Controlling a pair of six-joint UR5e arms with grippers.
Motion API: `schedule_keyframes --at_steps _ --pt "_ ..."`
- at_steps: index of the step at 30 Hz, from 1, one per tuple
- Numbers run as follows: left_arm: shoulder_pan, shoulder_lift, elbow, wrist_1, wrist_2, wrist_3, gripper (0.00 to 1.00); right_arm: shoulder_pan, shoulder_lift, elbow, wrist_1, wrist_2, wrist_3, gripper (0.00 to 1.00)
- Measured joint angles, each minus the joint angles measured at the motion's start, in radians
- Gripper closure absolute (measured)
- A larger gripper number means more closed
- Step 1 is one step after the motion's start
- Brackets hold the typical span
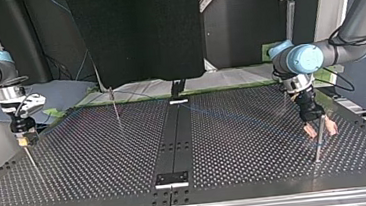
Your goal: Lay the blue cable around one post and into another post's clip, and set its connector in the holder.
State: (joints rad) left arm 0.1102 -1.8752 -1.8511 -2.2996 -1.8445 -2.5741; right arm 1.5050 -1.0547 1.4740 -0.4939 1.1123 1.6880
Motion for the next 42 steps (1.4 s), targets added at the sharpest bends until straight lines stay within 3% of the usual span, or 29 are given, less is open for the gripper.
schedule_keyframes --at_steps 42 --pt "-0.002 0.0 0.0 0.0 0.0 -0.001 0.0 -0.002 0.002 -0.007 0.012 0.003 0.012 1.0"
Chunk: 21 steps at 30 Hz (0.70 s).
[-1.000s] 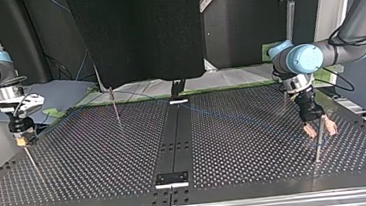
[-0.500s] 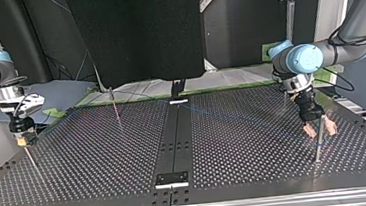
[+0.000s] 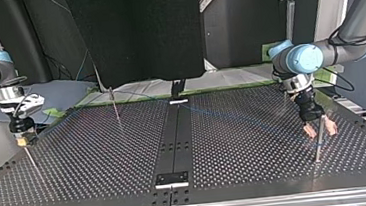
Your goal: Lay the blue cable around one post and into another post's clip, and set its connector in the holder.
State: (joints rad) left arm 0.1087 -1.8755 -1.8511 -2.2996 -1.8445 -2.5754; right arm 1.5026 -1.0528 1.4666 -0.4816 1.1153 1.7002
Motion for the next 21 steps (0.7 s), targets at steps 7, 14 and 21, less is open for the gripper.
schedule_keyframes --at_steps 7,14,21 --pt "0.0 0.0 0.0 0.0 0.0 0.0 0.0 0.0 0.0 -0.001 -0.003 0.0 0.003 1.0" --pt "0.001 0.0 0.0 0.0 0.0 0.001 0.0 -0.001 0.0 -0.002 0.006 0.001 0.002 1.0" --pt "0.001 0.0 0.0 0.0 0.0 0.001 0.0 -0.008 0.0 -0.002 0.047 0.008 -0.006 1.0"
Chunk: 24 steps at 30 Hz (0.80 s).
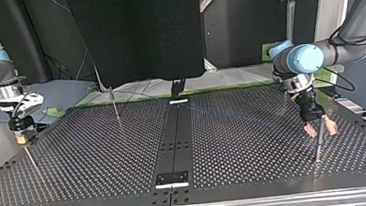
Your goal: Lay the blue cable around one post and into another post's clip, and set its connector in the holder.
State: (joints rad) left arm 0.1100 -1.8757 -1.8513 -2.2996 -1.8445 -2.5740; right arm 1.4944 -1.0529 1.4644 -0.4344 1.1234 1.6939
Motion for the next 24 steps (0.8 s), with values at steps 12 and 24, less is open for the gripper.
schedule_keyframes --at_steps 12,24 --pt "0.0 0.0 0.0 0.001 -0.001 0.0 0.0 0.0 0.0 0.0 0.0 0.0 0.0 1.0" --pt "-0.001 0.0 0.0 0.0 -0.001 0.0 0.0 0.0 0.0 0.0 0.0 0.0 0.0 0.05"
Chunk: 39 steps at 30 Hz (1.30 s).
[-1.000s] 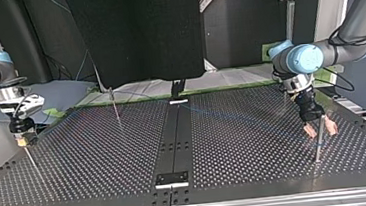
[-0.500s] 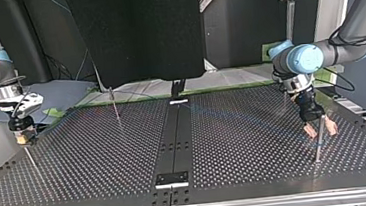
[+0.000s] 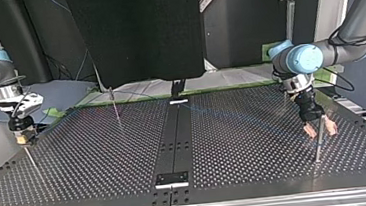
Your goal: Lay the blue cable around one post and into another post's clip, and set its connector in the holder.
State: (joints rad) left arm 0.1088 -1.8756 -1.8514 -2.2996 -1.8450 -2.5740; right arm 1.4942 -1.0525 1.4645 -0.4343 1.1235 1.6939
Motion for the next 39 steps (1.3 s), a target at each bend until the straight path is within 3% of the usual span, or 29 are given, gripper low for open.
schedule_keyframes --at_steps 1,8,17,23,29,39 --pt "0.0 0.0 0.0 0.0 0.0 0.0 0.0 0.0 0.0 0.0 0.0 0.0 0.0 0.0" --pt "-0.002 0.0 0.0 -0.009 0.0 0.002 0.0 0.0 0.0 0.0 0.0 0.0 0.0 0.0" --pt "-0.01 0.001 0.0 -0.076 0.01 0.014 0.0 0.0 0.0 0.0 0.0 0.0 0.0 0.0" --pt "-0.014 0.014 0.0 -0.125 0.037 -0.037 0.0 0.0 0.0 0.0 0.0 0.0 0.0 0.0" --pt "-0.015 0.063 0.0 -0.163 0.04 -0.089 0.0 0.0 0.0 0.0 0.0 0.0 0.0 0.0" --pt "-0.02 0.087 -0.001 -0.264 0.016 -0.056 0.0 0.0 0.0 0.0 0.0 0.0 0.0 0.0"
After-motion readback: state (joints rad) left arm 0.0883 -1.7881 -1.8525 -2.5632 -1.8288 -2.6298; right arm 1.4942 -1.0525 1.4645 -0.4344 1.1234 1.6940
